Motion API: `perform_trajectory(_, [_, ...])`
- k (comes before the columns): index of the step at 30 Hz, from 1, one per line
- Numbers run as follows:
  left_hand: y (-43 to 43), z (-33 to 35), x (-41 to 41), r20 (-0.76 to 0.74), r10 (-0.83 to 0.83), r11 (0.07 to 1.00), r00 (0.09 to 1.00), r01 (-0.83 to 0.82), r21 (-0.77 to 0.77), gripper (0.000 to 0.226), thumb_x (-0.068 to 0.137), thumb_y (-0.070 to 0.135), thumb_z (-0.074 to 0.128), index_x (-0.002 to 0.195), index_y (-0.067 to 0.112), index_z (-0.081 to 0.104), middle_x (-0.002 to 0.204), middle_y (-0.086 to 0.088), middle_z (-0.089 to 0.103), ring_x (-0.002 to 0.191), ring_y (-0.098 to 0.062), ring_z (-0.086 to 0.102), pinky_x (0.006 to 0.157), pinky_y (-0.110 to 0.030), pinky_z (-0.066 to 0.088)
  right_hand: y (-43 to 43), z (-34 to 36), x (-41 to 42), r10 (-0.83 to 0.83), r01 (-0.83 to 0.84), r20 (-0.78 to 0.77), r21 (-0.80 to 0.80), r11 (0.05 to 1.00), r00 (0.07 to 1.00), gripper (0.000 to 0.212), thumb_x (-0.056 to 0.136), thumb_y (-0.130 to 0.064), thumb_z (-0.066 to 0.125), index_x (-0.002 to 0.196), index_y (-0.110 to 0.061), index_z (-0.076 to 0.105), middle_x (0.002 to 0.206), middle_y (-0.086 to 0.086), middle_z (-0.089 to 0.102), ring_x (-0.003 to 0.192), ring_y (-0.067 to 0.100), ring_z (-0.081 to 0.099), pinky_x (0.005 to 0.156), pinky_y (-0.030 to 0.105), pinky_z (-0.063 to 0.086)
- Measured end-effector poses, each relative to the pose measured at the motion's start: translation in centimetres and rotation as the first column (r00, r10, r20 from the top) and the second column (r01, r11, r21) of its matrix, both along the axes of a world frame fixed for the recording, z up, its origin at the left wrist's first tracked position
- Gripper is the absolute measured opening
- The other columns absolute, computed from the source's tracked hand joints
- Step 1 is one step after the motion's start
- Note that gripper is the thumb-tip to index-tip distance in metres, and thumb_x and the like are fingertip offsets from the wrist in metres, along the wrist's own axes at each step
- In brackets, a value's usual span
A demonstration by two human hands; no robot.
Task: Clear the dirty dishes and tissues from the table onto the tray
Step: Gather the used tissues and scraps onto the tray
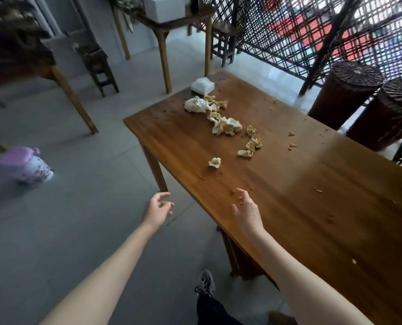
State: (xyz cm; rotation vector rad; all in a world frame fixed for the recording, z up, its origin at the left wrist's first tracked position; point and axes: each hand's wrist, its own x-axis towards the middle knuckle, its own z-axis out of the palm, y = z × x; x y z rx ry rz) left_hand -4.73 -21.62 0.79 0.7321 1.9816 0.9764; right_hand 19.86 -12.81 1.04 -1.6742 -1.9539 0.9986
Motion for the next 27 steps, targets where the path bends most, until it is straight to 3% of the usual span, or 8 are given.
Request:
perform_trajectory(2, [2.5, 0.8, -2.4, -0.007, 0.015, 1.000, 1.000, -0.015, 0.003, 0.027, 0.095, 0.003, 0.048, 0.120, 0.010, 0.054, 0.088, -0.005, 0.066, 0.075, -0.021, 0.062, 0.085, -0.046, 0.053, 2.4, -0.1, -2.4, 0.044, -0.044, 0.024, 0.001, 0.999, 0.999, 0.051, 0.092, -0.012, 0.060, 0.138, -0.021, 0.041, 0.134, 0.006, 0.054, 0.119, 0.020, 0.055, 0.092, 0.034, 0.052])
perform_trajectory(9, [10.6, 3.3, -8.6, -0.033, 0.030, 0.999, 0.999, -0.028, 0.044, 0.024, 0.096, 0.010, 0.049, 0.118, 0.018, 0.054, 0.096, -0.006, 0.068, 0.076, -0.019, 0.064, 0.074, -0.030, 0.052, 10.9, -0.2, -8.2, 0.080, -0.080, 0.112, -0.005, 0.997, 0.990, 0.048, 0.090, -0.013, 0.059, 0.135, -0.020, 0.043, 0.129, 0.005, 0.056, 0.117, 0.022, 0.054, 0.091, 0.037, 0.050])
perform_trajectory(13, [13.5, 2.5, -10.8, 0.002, 0.001, 1.000, 1.000, -0.001, 0.004, 0.024, 0.096, 0.010, 0.051, 0.118, 0.020, 0.053, 0.095, -0.004, 0.068, 0.077, -0.016, 0.065, 0.063, -0.017, 0.049, 13.7, -1.5, -10.6, 0.083, -0.076, 0.128, -0.061, 0.995, 0.988, 0.051, 0.087, -0.010, 0.062, 0.133, -0.021, 0.044, 0.128, 0.005, 0.056, 0.116, 0.021, 0.054, 0.092, 0.035, 0.049])
perform_trajectory(18, [19.2, 1.1, -13.2, 0.018, -0.104, 0.993, 0.994, 0.105, -0.054, 0.025, 0.097, 0.014, 0.050, 0.121, 0.020, 0.052, 0.106, -0.004, 0.065, 0.083, -0.016, 0.065, 0.059, -0.015, 0.047, 16.0, -3.6, -13.4, 0.079, -0.051, 0.231, -0.125, 0.991, 0.970, 0.057, 0.087, -0.014, 0.063, 0.138, -0.024, 0.040, 0.133, 0.005, 0.049, 0.118, 0.022, 0.051, 0.096, 0.035, 0.048])
perform_trajectory(22, [25.2, 0.9, -15.2, 0.069, -0.250, 0.966, 0.966, 0.254, -0.051, 0.025, 0.097, 0.011, 0.049, 0.119, 0.021, 0.054, 0.101, -0.003, 0.067, 0.077, -0.014, 0.064, 0.046, -0.009, 0.042, 16.8, -5.0, -14.7, 0.005, 0.049, 0.337, -0.152, 0.987, 0.941, 0.043, 0.091, -0.014, 0.058, 0.133, -0.023, 0.051, 0.133, 0.005, 0.049, 0.115, 0.023, 0.054, 0.094, 0.033, 0.049])
perform_trajectory(27, [31.1, 0.8, -17.9, 0.067, -0.391, 0.917, 0.918, 0.394, -0.054, 0.024, 0.095, 0.011, 0.051, 0.116, 0.022, 0.056, 0.098, -0.002, 0.068, 0.077, -0.013, 0.066, 0.052, -0.010, 0.043, 18.4, -4.9, -16.2, -0.196, 0.271, 0.342, -0.185, 0.945, 0.919, 0.019, 0.090, -0.011, 0.054, 0.104, -0.020, 0.063, 0.102, -0.001, 0.053, 0.092, 0.021, 0.058, 0.078, 0.036, 0.052])
